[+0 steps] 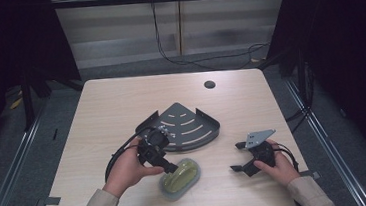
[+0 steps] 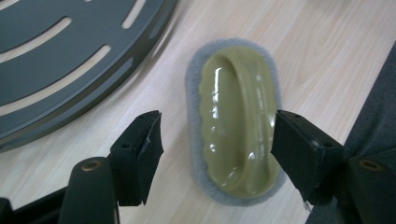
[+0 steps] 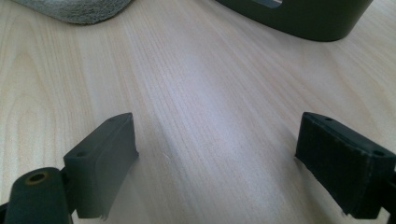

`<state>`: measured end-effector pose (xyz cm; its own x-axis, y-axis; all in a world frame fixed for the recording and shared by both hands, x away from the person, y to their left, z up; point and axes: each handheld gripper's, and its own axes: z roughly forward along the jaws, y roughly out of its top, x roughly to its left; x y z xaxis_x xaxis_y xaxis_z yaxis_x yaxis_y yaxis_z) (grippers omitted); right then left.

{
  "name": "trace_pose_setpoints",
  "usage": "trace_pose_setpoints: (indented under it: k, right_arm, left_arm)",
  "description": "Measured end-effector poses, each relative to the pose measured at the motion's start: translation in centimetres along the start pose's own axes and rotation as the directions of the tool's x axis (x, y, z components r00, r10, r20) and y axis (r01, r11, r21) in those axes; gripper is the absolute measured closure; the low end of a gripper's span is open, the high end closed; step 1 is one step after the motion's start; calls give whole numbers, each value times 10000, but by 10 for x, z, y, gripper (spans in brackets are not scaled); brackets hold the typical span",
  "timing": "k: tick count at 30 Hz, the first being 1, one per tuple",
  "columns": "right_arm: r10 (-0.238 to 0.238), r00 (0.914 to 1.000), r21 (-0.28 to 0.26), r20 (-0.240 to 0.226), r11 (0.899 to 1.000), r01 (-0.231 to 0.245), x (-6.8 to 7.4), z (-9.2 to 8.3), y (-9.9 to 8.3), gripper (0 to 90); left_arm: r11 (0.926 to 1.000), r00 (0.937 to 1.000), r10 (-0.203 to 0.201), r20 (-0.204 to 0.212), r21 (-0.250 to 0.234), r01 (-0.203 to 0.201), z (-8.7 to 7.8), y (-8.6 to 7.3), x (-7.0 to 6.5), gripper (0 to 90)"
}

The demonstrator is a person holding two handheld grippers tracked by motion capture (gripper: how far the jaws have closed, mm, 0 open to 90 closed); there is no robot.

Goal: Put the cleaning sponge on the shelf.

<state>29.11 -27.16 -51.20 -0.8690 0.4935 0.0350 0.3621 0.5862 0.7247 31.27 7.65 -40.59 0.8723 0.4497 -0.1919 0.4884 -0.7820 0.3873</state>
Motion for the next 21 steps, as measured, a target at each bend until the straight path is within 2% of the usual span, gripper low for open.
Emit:
trace_pose_setpoints:
  k: [7,13,15,17,18,20,21]
  right_arm:
    - [-5,10000,-5,1,10000,5,0,0,0,116]
    - [0,10000,-1,0,10000,0,0,0,0,116]
    - [-7,10000,-4,2,10000,7,0,0,0,116]
    - [-8,10000,-5,0,10000,8,0,0,0,116]
    - [-4,10000,-4,1,10000,4,0,0,0,116]
    - [-4,10000,-3,1,10000,4,0,0,0,116]
    - [-6,10000,-4,0,10000,6,0,0,0,116]
  left_arm:
    - [9992,9998,24,185,404,-32,12,5,-8,368]
    - [9985,9995,30,309,542,-47,21,6,-12,399]
    - [9975,9991,216,361,664,-240,24,7,-14,407]
    - [9962,9993,248,289,831,-272,28,7,-16,435]
    - [9942,9992,293,264,1026,-319,31,7,-18,494]
    - [9932,9991,344,240,1106,-368,33,7,-19,511]
    - [9919,9992,338,235,1214,-364,34,7,-20,555]
